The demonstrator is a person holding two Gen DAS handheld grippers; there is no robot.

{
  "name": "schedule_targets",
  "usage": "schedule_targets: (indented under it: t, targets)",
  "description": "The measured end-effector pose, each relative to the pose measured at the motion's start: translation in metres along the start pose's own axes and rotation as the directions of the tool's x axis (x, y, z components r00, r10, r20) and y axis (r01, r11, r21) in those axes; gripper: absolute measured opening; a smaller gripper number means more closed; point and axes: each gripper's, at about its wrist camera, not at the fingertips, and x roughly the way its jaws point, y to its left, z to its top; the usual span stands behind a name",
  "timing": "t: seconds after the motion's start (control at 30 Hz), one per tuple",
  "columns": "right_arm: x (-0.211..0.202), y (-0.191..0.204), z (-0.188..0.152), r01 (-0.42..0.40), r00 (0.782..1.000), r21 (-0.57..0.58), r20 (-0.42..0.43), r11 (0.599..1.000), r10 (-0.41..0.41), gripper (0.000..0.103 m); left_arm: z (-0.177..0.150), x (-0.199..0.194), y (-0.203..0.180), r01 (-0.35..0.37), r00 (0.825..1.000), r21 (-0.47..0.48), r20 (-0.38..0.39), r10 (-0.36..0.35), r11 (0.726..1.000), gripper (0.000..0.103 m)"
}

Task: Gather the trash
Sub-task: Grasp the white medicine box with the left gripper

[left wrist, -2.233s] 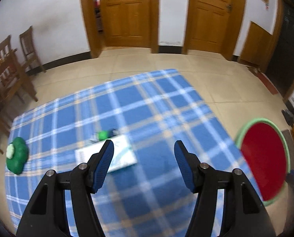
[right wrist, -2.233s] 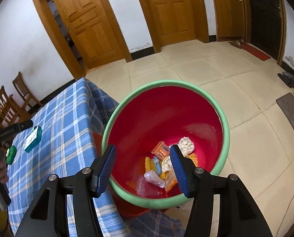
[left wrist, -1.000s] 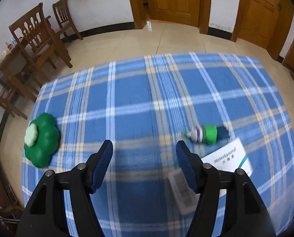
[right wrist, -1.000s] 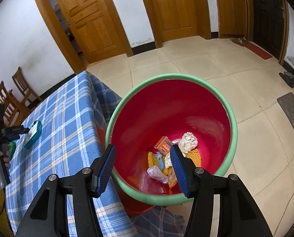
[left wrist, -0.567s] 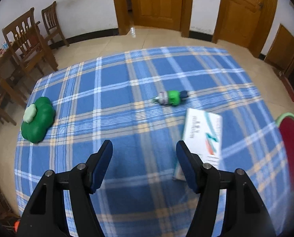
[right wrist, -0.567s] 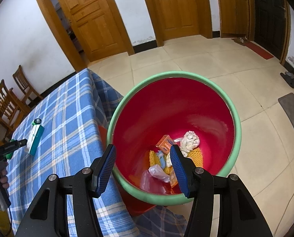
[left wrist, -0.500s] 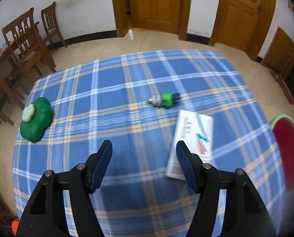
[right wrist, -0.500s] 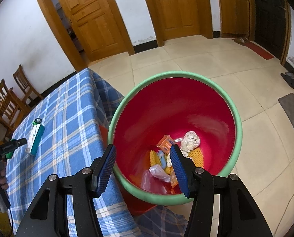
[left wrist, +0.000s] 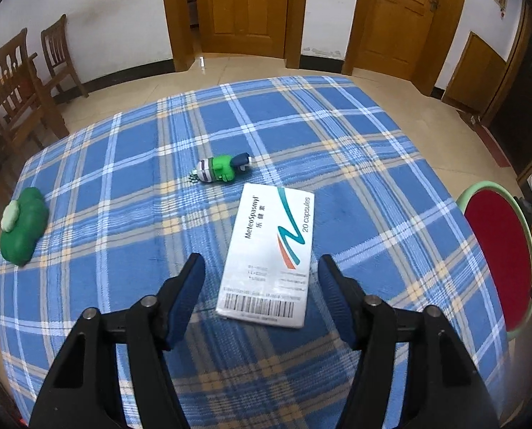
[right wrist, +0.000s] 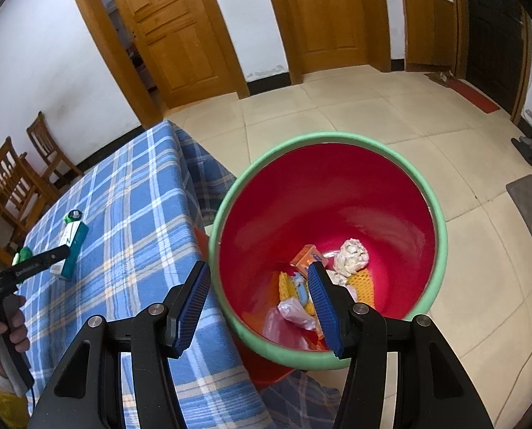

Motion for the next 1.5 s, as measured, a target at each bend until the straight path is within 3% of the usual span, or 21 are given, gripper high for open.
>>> schedule_targets:
  t: [0.03,0.27,0.57,0.83,1.13,1.3,1.5]
  targets:
    - [0.0,0.003,0.001,-0.001,1.0,-0.009,0.0,1.0,0.001,0.058,-0.001,0.001,0.0,0.009,1.0,0.0,-0.003,-0.009,1.0,0.053]
    - [0.006,0.028,0.005,-0.026,1.0,-0.052,-0.012,0.998,0.025,0.058,-0.004,-0.004,0.002,0.04,0.998,0.006,0.046,-0.04,0.999,0.052]
    - [0.019,0.079,0.018,-0.082,0.997,-0.145,-0.023,0.986,0.08,0.058,-0.006,-0.021,0.051,-0.033,0.99,-0.112,0.13,0.048,0.993,0.052]
    - [0.047,0.141,0.025,-0.167,0.986,-0.217,-0.06,0.962,0.158,0.058,-0.004,-0.027,0.107,-0.124,0.97,-0.245,0.173,0.17,0.961,0.052]
    - [0.088,0.214,0.029,-0.248,0.968,-0.284,-0.108,0.926,0.226,0.058,-0.014,-0.016,0.136,-0.117,0.965,-0.33,0.184,0.186,0.937,0.052]
    - [0.108,0.241,0.03,-0.265,0.963,-0.299,-0.119,0.917,0.24,0.065,-0.016,-0.016,0.138,-0.135,0.956,-0.336,0.203,0.212,0.932,0.052]
    - [0.128,0.267,0.03,-0.265,0.963,-0.328,-0.133,0.907,0.233,0.065,-0.02,-0.015,0.147,-0.132,0.956,-0.365,0.199,0.215,0.921,0.052]
